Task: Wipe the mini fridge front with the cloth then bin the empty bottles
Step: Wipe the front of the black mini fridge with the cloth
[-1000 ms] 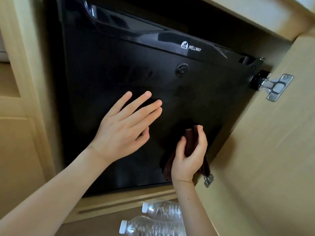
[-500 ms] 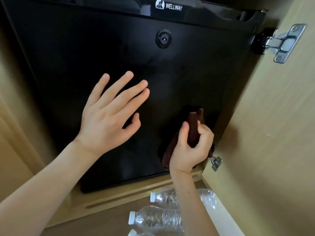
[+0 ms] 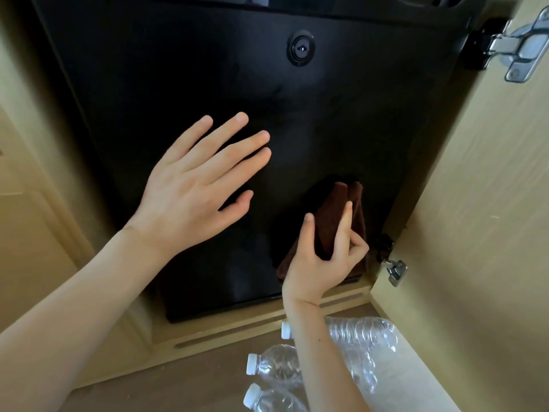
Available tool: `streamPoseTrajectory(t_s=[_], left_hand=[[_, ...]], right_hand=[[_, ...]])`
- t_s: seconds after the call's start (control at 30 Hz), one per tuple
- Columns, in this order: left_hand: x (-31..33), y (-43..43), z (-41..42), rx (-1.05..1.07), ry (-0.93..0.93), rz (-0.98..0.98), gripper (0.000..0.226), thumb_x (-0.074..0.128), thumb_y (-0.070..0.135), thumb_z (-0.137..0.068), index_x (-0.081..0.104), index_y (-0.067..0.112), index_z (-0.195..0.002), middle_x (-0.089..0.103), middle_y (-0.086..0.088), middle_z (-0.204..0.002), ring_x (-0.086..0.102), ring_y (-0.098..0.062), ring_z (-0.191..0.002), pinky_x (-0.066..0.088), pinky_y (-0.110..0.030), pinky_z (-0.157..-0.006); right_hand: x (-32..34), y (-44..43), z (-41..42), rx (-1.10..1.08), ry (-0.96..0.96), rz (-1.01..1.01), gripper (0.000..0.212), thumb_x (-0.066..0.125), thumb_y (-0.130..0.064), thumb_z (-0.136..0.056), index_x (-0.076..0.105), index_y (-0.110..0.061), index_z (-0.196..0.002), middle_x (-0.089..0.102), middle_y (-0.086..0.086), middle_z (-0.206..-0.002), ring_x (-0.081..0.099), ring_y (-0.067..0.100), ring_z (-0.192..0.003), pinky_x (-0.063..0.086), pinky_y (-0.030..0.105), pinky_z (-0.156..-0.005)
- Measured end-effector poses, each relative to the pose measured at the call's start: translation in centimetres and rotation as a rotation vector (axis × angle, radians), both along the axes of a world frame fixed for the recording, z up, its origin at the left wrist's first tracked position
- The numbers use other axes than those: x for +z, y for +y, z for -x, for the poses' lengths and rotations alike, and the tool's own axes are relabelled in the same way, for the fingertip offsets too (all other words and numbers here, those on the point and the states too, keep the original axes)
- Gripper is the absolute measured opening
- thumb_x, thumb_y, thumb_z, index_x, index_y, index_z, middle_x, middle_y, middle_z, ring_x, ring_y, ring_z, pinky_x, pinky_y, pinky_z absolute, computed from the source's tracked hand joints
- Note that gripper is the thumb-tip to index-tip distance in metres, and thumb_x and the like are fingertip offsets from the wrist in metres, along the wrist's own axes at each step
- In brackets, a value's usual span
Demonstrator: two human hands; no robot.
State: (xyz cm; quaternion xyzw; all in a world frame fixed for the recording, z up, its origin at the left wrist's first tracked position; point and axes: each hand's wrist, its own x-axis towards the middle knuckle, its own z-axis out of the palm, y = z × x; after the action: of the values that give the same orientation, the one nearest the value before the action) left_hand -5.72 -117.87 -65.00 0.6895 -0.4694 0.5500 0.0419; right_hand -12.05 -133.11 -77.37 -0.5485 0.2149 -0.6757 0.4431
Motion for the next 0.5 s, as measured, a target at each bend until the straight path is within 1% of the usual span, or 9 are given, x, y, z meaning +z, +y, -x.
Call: streamPoseTrajectory(t_s=[0.1,0.17,0.2,0.27,0.33,0.37,0.4,0.47,0.5], left_hand=[[0.3,1.5,-0.4,0.021,-0.029,0.025,0.043,0.062,0.027,-0.095,0.060,0.013,-0.136,0.052,-0.005,-0.147,0.039,-0.027,-0.144,0.022,-0.047,-0.122],[0.0,1.9,-0.4,0.026,-0.026,0.050,0.044,0.063,0.028,-0.094,0.060,0.014,-0.136,0.052,-0.005,-0.147,0.040,-0.027,-0.143,0.022,-0.047,-0.122],[-0.1,1.9,-0.4,0.024,-0.026,0.055,0.045,0.064,0.028,-0.094,0.060,0.014,-0.136,0.051,-0.005,-0.147,0.040,-0.027,-0.143,0.023,-0.047,-0.122],[-0.2,1.9,-0.5,0.021,-0.028,0.057,0.045,0.064,0.028,-0.094,0.060,0.014,-0.136,0.051,-0.004,-0.147,0.041,-0.027,-0.143,0.024,-0.047,-0.121],[-0.2,1.9,-0.6,0.021,-0.033,0.071,0.045,0.064,0.028,-0.093,0.061,0.014,-0.136,0.052,-0.004,-0.147,0.041,-0.027,-0.142,0.024,-0.046,-0.121],[-0.2,1.9,-0.6,0.022,-0.036,0.078,0.045,0.064,0.028,-0.093,0.061,0.014,-0.136,0.052,-0.003,-0.147,0.041,-0.026,-0.142,0.024,-0.046,-0.121],[-0.2,1.9,-0.6,0.022,-0.038,0.081,0.045,0.064,0.028,-0.093,0.061,0.014,-0.136,0.052,-0.003,-0.147,0.041,-0.026,-0.142,0.023,-0.045,-0.122],[-0.2,1.9,-0.4,0.017,-0.033,0.078,0.044,0.064,0.028,-0.093,0.062,0.015,-0.135,0.053,-0.003,-0.146,0.041,-0.025,-0.142,0.023,-0.045,-0.122],[-0.2,1.9,-0.4,0.013,-0.028,0.075,0.044,0.064,0.028,-0.093,0.062,0.015,-0.135,0.053,-0.003,-0.146,0.041,-0.025,-0.142,0.023,-0.045,-0.122]], right_hand=[[0.7,2.9,-0.8,0.012,-0.061,-0.003,0.057,0.080,-0.024,-0.084,0.061,-0.017,-0.137,0.044,-0.001,-0.102,0.055,0.004,-0.097,0.049,0.017,-0.090],[0.6,4.1,-0.8,0.033,-0.061,0.019,0.056,0.080,-0.026,-0.083,0.061,-0.019,-0.136,0.045,-0.005,-0.101,0.059,0.010,-0.095,0.053,0.020,-0.087],[0.3,4.5,-0.7,0.057,-0.056,-0.002,0.056,0.080,-0.029,-0.083,0.061,-0.022,-0.136,0.046,-0.008,-0.101,0.061,0.015,-0.094,0.055,0.023,-0.086],[-0.8,5.0,-0.4,0.079,-0.017,-0.114,0.056,0.081,-0.033,-0.081,0.062,-0.028,-0.133,0.048,-0.011,-0.101,0.063,0.021,-0.097,0.057,0.029,-0.086],[-2.3,5.3,0.1,0.081,0.005,-0.260,0.057,0.085,-0.028,-0.079,0.063,-0.029,-0.132,0.052,-0.004,-0.100,0.064,0.025,-0.100,0.057,0.029,-0.086],[-2.8,5.6,0.4,0.085,0.010,-0.330,0.056,0.085,-0.024,-0.079,0.063,-0.032,-0.130,0.052,0.000,-0.099,0.064,0.024,-0.100,0.056,0.024,-0.085],[-3.3,5.8,0.6,0.083,0.003,-0.377,0.055,0.085,-0.022,-0.079,0.062,-0.038,-0.127,0.053,0.001,-0.099,0.064,0.020,-0.100,0.054,0.018,-0.083],[-3.1,6.1,1.1,0.098,-0.024,-0.424,0.056,0.085,-0.025,-0.079,0.059,-0.051,-0.121,0.053,-0.004,-0.099,0.062,0.002,-0.096,0.051,0.009,-0.079],[-2.1,6.5,1.1,0.127,-0.045,-0.443,0.056,0.084,-0.027,-0.079,0.057,-0.056,-0.120,0.053,-0.007,-0.100,0.061,-0.002,-0.094,0.051,0.008,-0.077]])
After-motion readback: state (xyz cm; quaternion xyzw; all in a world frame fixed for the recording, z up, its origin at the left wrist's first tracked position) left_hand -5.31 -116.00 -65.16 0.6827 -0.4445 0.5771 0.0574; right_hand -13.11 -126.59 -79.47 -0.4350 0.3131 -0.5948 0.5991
